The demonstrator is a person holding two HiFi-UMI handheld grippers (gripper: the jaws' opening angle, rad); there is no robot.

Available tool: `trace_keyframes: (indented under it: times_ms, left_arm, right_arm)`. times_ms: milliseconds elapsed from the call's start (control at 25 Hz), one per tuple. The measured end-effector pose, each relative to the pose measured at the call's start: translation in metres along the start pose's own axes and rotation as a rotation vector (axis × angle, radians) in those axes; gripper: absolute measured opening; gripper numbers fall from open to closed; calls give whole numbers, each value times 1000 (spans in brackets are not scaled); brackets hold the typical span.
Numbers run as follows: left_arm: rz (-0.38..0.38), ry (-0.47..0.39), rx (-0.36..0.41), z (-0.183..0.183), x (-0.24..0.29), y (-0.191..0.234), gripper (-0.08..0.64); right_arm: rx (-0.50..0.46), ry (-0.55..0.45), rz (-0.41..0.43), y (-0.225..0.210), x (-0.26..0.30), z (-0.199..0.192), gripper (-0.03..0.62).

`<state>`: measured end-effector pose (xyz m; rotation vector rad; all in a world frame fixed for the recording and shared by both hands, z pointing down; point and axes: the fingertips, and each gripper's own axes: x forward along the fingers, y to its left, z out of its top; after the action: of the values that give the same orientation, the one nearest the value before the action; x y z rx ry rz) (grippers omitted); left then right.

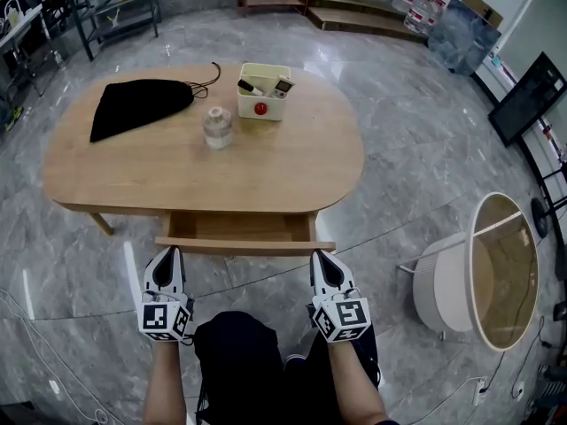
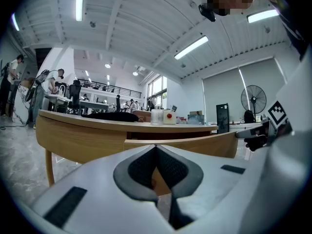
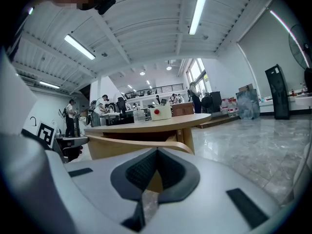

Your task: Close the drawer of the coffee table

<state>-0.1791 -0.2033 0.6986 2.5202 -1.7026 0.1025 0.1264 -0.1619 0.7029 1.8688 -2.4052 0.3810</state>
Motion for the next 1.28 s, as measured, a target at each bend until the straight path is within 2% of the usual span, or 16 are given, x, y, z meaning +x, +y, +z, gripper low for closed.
trace_keyframes:
  times_ms: [1280]
  left_arm:
    - [-13, 58, -28, 2, 36, 9, 25]
  right_arm:
    - [-10, 36, 9, -13, 34, 9, 26]
